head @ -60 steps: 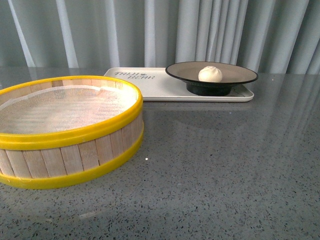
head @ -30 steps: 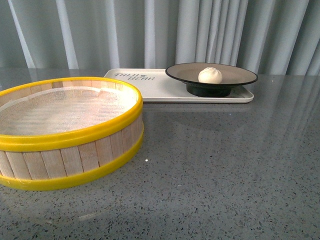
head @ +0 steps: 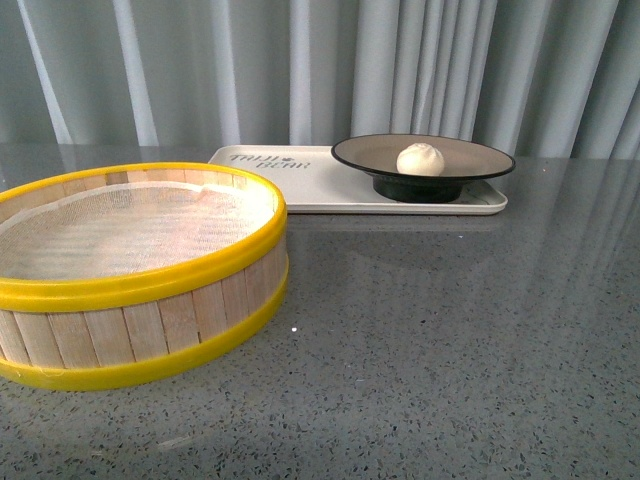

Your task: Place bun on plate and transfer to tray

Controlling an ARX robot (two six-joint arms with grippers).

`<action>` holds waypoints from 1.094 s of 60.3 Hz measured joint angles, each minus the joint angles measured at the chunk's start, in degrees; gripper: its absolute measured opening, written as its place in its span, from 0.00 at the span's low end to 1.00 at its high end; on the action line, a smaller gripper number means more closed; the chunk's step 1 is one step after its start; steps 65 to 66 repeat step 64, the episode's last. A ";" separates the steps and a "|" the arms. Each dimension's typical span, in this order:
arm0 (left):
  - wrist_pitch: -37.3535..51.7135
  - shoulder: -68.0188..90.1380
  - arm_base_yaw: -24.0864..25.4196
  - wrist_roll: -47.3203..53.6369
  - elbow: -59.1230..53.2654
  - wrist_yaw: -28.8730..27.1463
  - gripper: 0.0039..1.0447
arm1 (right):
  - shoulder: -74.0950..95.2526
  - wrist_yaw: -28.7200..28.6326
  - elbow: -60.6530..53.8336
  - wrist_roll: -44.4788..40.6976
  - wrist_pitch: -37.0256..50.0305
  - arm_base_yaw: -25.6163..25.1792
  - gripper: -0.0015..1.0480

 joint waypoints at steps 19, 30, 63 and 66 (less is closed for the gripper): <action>0.00 0.00 0.00 0.00 0.00 0.00 0.94 | 0.00 0.00 0.00 0.00 -0.04 0.00 0.35; 0.00 0.00 0.00 0.00 0.00 0.00 0.94 | 0.00 0.00 0.00 0.00 -0.04 0.00 0.69; 0.00 0.00 0.00 0.00 0.00 0.00 0.94 | 0.00 0.00 0.00 0.15 -0.04 0.00 0.92; 0.00 0.00 0.00 0.00 0.00 0.00 0.94 | 0.00 0.00 0.00 0.15 -0.04 0.00 0.92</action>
